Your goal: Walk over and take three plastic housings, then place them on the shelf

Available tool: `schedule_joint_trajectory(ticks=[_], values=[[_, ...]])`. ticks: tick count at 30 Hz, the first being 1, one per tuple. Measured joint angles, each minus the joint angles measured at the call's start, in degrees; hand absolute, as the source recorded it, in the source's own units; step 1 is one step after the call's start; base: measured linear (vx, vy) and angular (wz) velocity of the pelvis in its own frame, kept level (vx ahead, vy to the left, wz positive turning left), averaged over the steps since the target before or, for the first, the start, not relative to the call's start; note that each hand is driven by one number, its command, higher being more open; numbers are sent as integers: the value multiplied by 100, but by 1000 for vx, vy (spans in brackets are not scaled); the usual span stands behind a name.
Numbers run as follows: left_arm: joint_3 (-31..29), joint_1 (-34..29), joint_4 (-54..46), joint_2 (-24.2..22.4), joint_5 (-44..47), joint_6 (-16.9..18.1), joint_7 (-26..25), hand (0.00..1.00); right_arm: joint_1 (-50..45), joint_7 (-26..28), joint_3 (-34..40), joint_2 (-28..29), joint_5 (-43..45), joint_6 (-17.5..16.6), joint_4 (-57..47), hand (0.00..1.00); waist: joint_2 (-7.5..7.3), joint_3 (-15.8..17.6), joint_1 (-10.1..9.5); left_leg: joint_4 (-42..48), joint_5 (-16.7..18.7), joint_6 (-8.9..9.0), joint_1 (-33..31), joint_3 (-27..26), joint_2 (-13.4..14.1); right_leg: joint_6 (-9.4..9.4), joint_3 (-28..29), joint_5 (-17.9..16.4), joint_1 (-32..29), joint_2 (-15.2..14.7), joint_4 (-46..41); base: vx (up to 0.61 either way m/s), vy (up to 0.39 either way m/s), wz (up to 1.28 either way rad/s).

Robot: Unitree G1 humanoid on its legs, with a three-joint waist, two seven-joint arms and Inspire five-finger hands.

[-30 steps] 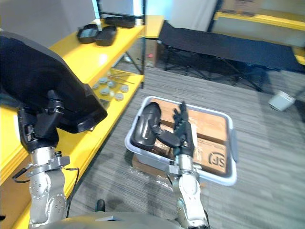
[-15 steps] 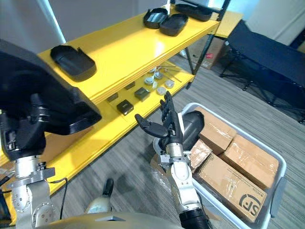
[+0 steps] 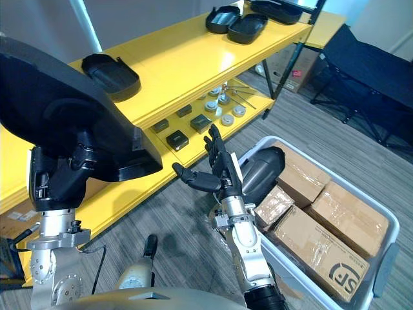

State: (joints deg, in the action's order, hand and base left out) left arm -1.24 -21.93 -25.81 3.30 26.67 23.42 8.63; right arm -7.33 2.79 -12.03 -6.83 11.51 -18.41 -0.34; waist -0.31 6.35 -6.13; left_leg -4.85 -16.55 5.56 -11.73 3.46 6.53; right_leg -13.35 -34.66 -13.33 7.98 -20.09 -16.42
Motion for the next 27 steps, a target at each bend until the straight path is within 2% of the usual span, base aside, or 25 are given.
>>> schedule_joint_trajectory(ticks=[4, 5, 7, 9, 10, 11, 12, 13, 14, 15, 16, 17, 18, 19, 20, 21, 23, 24, 25, 26, 27], values=[[-79, -35, -5, -2, -21, 1, -113, 0, -43, -36, 1, 4, 6, -52, -4, 100, -39, 26, -157, 1, -10, 6, 7, 42, -58, 5, -126, -97, 89, -49, -118, -30, 2, 21], [-147, -90, -40, -6, -25, 1, -110, 0, -25, -59, 1, 35, 14, -141, -12, 100, -112, 62, -178, 4, 24, -38, 17, 46, -178, -42, -140, -169, 109, -180, -226, 2, 24, 23], [-250, -109, -67, -11, -23, 2, -102, 0, 36, -86, -1, 53, 8, -213, -45, 100, -169, 112, -207, 48, 66, -25, 7, 46, -304, -4, -145, -200, 145, -302, -258, 45, 48, 23], [-426, -107, -152, 4, 0, 0, -17, 0, 163, -121, -6, 109, 9, -235, -64, 100, -357, 284, -272, 520, 409, -70, -57, -14, -606, 162, -296, -184, 437, -551, -142, 104, 92, 30], [-438, -99, -205, -13, 48, 5, 92, 0, 145, -178, 31, 79, 1, -277, -76, 100, -389, 309, -276, 1142, 813, -164, -253, -46, -749, 671, -265, -37, 573, -628, -309, 112, 90, 38], [-437, -83, -208, -31, 34, 13, 140, 0, 147, -241, 31, 25, 2, -323, -74, 100, -311, 315, -273, 1408, 978, -142, -345, 12, -779, 966, -156, 123, 464, -692, -666, 137, 243, 61], [-452, -73, -212, 8, -33, 23, 179, 0, 137, -323, 24, -29, 1, -347, -74, 100, -257, 291, -219, 1544, 1137, -195, -367, 32, -799, 1652, 286, 640, -6, -870, -1558, 72, 217, 63], [-489, -67, -214, 74, -53, 33, 180, 0, 155, -342, 26, 4, 3, -369, -71, 100, -276, 278, -162, 1556, 1268, -220, -296, -47, -814, 1958, 717, 1312, -345, -967, -2038, 193, 309, 70], [-558, -61, -245, 179, -59, 47, 152, 0, 192, -345, 37, 26, 3, -433, -80, 100, -275, 332, -51, 2657, 1903, -495, -440, -399, -886, 1679, 1250, 2224, -685, -1138, -2695, 218, 181, 48], [-589, -60, -252, 195, -63, 75, 116, 0, 196, -343, 24, -6, 1, -505, -107, 100, -105, 346, -3, 2851, 2389, -653, -349, -396, -790, 1388, 1413, 1902, -847, -1044, -3098, 309, 216, 54], [-663, 116, -145, 296, -111, 101, -34, 0, 244, -329, -12, 75, -3, -602, -52, 100, -212, 368, 62, 2868, 2467, -712, -233, -330, -849, 1012, 1655, 951, -1224, -842, -3442, 357, 241, 31], [-793, 160, -122, 303, -190, 100, -240, 0, 382, -270, -46, 48, -15, -608, -54, 100, -195, 378, 53, 2645, 2458, -754, -18, -277, -833, 963, 1692, 487, -1528, -423, -3165, 337, 234, 26], [-846, 178, -113, 318, -194, 100, -313, 0, 476, -240, -36, 40, -21, -616, -58, 100, -170, 391, 58, 2545, 2458, -764, 87, -239, -825, 965, 1682, 343, -1628, -174, -2917, 326, 204, 22], [-928, 254, -71, 402, -184, 100, -407, 0, 666, -156, 33, 27, 22, -626, -86, 100, -139, 396, 127, 2361, 2453, -775, 281, -85, -846, 1000, 1739, 164, -1800, 258, -2334, 269, 116, 66], [-932, 451, 70, 509, -177, 100, -485, 0, 798, -109, 161, -25, 49, -625, -223, 100, -122, 395, 198, 2203, 2415, -729, 450, 117, -925, 965, 1987, 174, -1905, 618, -1747, 277, 84, 102], [-901, 612, 199, 574, -177, 99, -522, 0, 869, -112, 270, -90, 46, -626, -348, 100, -123, 391, 231, 2112, 2408, -723, 587, 250, -983, 884, 2213, 225, -1926, 804, -1329, 276, 25, 120], [-867, 767, 382, 612, -136, 98, -553, 0, 1048, -46, 498, -281, 77, -677, -600, 100, -175, 344, 291, 1950, 2385, -742, 854, 597, -1172, 782, 2366, 361, -1862, 928, -641, 298, -60, 111], [-853, 767, 399, 602, -116, 97, -558, 0, 1103, -46, 550, -310, 79, -700, -654, 100, -205, 286, 296, 1929, 2392, -731, 884, 664, -1214, 812, 2315, 415, -1847, 934, -447, 349, -130, 94], [-841, 778, 412, 591, -115, 84, -569, 0, 1184, -50, 642, -328, 74, -758, -701, 100, -232, 206, 313, 1920, 2407, -704, 865, 712, -1268, 957, 2173, 684, -1753, 950, -42, 343, -146, 107], [-812, 845, 428, 586, -118, 34, -569, 0, 1281, -62, 802, -365, 73, -855, -734, 100, -340, 121, 351, 1941, 2484, -574, 810, 380, -1287, 1002, 1962, 1304, -1478, 941, 479, 324, -134, 133], [-668, 865, 519, 443, -130, -33, -556, 0, 1321, -81, 1000, -458, 76, -866, -732, 100, -99, 80, 333, 1924, 2595, -435, 779, -296, -971, 1047, 1618, 1472, -1215, 1037, 829, 270, -83, 126]])
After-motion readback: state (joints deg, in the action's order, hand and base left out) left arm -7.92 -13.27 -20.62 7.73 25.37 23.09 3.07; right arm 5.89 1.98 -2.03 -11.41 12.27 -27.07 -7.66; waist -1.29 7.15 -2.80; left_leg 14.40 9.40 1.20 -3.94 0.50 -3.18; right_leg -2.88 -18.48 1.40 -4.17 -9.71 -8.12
